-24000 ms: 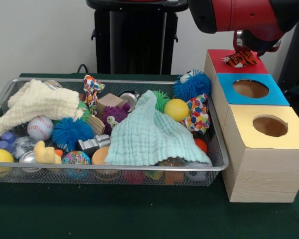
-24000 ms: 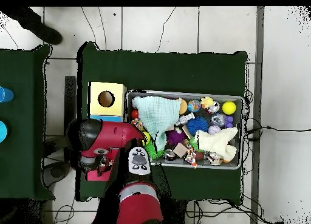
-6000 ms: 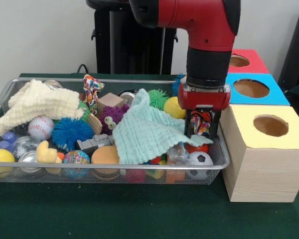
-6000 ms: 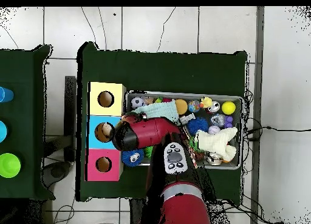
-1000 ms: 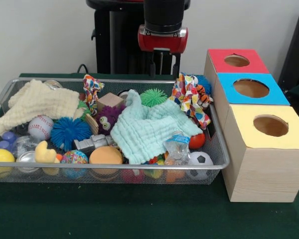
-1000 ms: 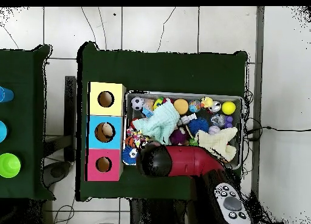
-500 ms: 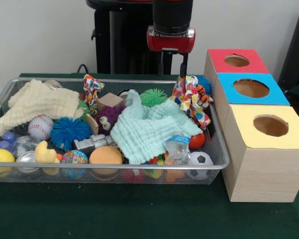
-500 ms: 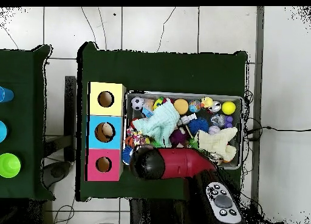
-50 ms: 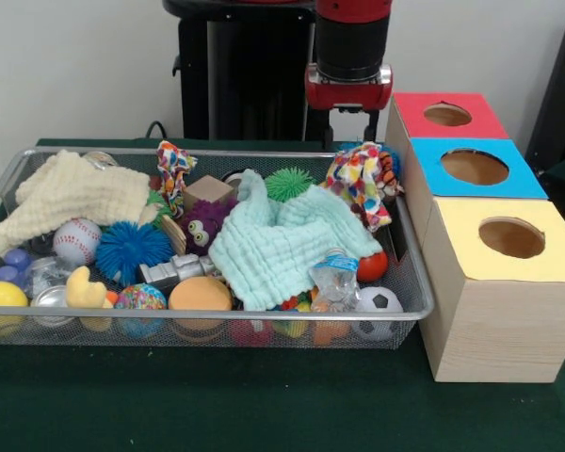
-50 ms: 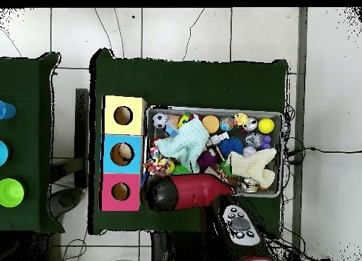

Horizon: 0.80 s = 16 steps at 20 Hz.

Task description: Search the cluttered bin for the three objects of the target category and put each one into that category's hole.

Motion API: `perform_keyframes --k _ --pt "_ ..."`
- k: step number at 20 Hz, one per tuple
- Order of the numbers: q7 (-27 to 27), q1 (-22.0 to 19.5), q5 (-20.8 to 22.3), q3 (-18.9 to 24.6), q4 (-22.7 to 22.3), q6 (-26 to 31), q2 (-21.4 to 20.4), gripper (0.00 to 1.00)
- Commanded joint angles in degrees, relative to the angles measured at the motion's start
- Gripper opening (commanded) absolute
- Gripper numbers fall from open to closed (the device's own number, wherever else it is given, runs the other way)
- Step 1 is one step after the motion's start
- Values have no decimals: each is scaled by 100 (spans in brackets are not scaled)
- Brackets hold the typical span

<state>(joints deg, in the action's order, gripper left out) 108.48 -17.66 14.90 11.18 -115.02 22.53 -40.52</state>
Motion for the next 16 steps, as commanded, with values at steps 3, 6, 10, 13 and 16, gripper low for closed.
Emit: perform_keyframes --k 3,6,10,13,16 --pt "791 335 -58 173 52 -674 524 100" --pt "755 338 -126 203 83 -639 538 100" --pt "726 316 -160 246 69 -664 542 100" --pt "712 325 -134 223 139 -713 638 100" --pt "714 343 -130 202 177 -713 658 100"
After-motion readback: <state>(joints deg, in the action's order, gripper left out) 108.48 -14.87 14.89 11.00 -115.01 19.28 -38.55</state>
